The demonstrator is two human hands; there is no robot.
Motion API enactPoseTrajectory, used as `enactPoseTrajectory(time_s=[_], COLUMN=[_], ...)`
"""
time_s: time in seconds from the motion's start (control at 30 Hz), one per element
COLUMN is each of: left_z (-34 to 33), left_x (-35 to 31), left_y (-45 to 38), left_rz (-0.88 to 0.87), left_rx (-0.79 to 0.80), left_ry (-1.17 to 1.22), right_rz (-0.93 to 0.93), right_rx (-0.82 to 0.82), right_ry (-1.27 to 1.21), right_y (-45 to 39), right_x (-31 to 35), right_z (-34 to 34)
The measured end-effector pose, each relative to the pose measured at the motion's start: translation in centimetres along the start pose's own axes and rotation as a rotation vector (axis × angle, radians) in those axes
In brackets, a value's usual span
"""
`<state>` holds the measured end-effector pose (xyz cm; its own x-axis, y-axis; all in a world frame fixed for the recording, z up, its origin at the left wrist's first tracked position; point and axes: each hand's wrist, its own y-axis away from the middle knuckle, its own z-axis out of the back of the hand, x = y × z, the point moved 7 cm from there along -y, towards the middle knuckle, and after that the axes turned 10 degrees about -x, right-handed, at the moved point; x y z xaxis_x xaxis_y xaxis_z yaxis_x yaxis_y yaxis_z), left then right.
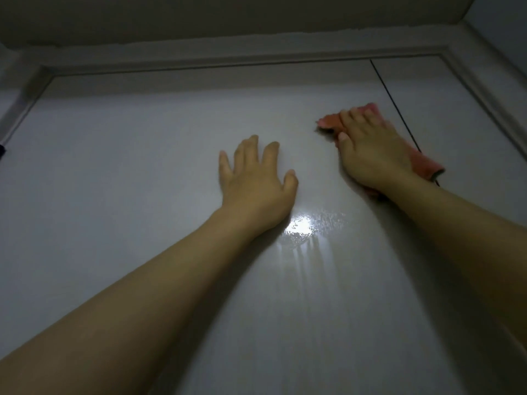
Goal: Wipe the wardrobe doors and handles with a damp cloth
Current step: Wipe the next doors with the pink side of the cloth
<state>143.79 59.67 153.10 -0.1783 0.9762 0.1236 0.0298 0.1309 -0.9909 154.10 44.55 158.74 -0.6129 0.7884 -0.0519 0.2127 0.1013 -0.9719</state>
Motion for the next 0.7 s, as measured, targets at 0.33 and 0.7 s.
enactPoseTrajectory(time_s=[0.33, 0.7], left_z=[-2.3, -2.3], left_x=[-1.5, -1.2], left_y=[0.5, 0.4], left_rz=[-0.010, -0.013], left_rx=[0.012, -0.020], left_ry=[-0.082, -0.091], right_rz=[0.016, 0.077], right_rx=[0.025, 0.005], right_ry=[-0.015, -0.031], right_y=[1.3, 5.0], right_x=[-5.3, -8.9], right_z=[1.6, 2.8])
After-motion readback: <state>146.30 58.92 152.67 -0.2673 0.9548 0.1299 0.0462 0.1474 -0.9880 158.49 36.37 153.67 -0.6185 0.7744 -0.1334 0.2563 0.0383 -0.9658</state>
